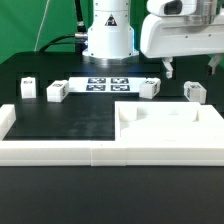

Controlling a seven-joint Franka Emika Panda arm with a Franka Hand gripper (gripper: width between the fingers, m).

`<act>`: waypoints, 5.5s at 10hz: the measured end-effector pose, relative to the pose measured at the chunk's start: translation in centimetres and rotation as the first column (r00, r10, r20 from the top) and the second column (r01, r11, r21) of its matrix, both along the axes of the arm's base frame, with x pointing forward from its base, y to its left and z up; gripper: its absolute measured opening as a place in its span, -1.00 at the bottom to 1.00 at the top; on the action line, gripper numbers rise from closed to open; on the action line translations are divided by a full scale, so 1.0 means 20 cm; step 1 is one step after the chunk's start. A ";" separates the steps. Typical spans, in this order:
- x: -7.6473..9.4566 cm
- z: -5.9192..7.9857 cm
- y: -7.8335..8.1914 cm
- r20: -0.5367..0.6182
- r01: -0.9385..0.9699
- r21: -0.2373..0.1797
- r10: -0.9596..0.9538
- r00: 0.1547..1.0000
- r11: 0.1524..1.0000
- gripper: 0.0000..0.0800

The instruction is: Assemble one leg

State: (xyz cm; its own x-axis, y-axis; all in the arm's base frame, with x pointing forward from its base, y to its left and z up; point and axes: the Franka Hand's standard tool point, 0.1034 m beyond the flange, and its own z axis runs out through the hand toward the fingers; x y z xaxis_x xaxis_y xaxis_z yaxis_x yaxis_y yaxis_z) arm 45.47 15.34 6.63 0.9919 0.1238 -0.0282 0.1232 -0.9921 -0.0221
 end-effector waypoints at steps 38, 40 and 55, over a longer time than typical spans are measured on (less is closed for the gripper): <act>-0.17 0.02 0.03 -0.767 -0.086 -0.095 -0.018 0.641 0.992 -0.28; -0.16 0.01 0.03 -0.760 -0.085 -0.095 -0.017 0.649 0.992 -0.27; 0.20 0.14 -0.08 0.141 -0.155 0.047 0.147 0.979 0.987 -0.27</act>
Offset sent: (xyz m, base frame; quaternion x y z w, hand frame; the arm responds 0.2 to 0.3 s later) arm 0.0000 0.0000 0.0000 0.0000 -0.0799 0.0000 0.9968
